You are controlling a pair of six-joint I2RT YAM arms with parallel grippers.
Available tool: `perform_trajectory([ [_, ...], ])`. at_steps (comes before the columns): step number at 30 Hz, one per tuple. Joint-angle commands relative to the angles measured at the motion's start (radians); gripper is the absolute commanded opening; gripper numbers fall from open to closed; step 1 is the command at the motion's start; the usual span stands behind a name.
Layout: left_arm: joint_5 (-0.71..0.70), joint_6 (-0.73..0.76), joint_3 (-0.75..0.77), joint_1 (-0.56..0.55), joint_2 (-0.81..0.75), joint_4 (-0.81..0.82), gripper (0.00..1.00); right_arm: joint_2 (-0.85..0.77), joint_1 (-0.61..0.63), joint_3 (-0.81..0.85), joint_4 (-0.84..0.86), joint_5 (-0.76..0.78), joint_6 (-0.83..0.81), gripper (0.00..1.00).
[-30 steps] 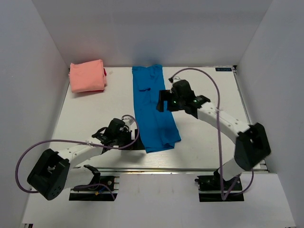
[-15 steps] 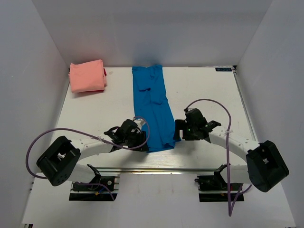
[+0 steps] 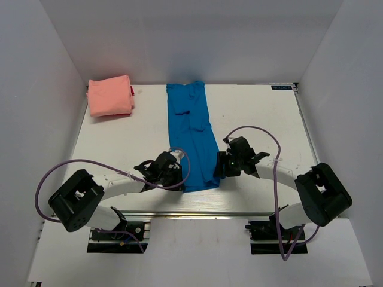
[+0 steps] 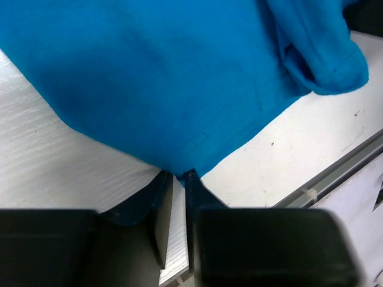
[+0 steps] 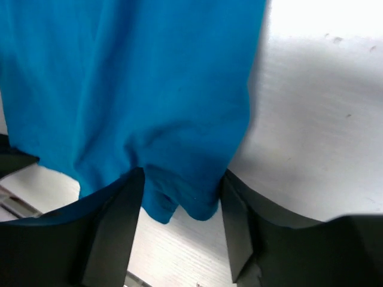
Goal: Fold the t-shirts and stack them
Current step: Grab the bottom of the folded rectangular tshirt with both arms
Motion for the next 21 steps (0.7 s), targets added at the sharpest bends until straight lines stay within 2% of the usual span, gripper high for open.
perform_trajectory([
  [1,-0.035,0.002,-0.003,-0.01,0.002,-0.056,0.2,-0.016,0.006,-0.033,-0.002,-0.049,-0.001,0.56],
  [4,-0.035,0.002,-0.003,-0.01,0.002,-0.037,0.15,-0.023,0.006,-0.05,0.008,-0.079,-0.001,0.54],
  [5,-0.024,0.002,-0.003,-0.01,0.002,-0.027,0.06,-0.022,0.006,-0.062,0.018,-0.091,0.002,0.54],
  [7,-0.015,0.002,-0.003,-0.01,0.002,-0.026,0.0,-0.006,0.006,-0.063,0.045,-0.105,0.001,0.52],
  [9,-0.006,0.002,-0.003,-0.01,0.002,-0.017,0.0,0.012,0.006,-0.059,0.048,-0.11,0.002,0.48],
  [11,0.006,0.002,-0.003,-0.019,0.002,-0.007,0.0,0.02,0.007,-0.062,0.064,-0.136,0.01,0.32],
  [12,0.006,0.002,-0.003,-0.019,0.002,-0.007,0.0,0.023,0.006,-0.073,0.067,-0.133,0.017,0.18],
  [13,0.016,0.002,-0.012,-0.019,-0.01,-0.007,0.0,0.014,0.007,-0.077,0.065,-0.128,0.024,0.0],
  [18,0.049,0.013,-0.024,-0.019,-0.104,-0.037,0.0,-0.104,0.009,-0.099,-0.033,-0.085,0.036,0.0],
  [21,0.081,0.034,-0.033,-0.028,-0.187,-0.085,0.0,-0.203,0.016,-0.122,-0.08,-0.125,0.042,0.0],
])
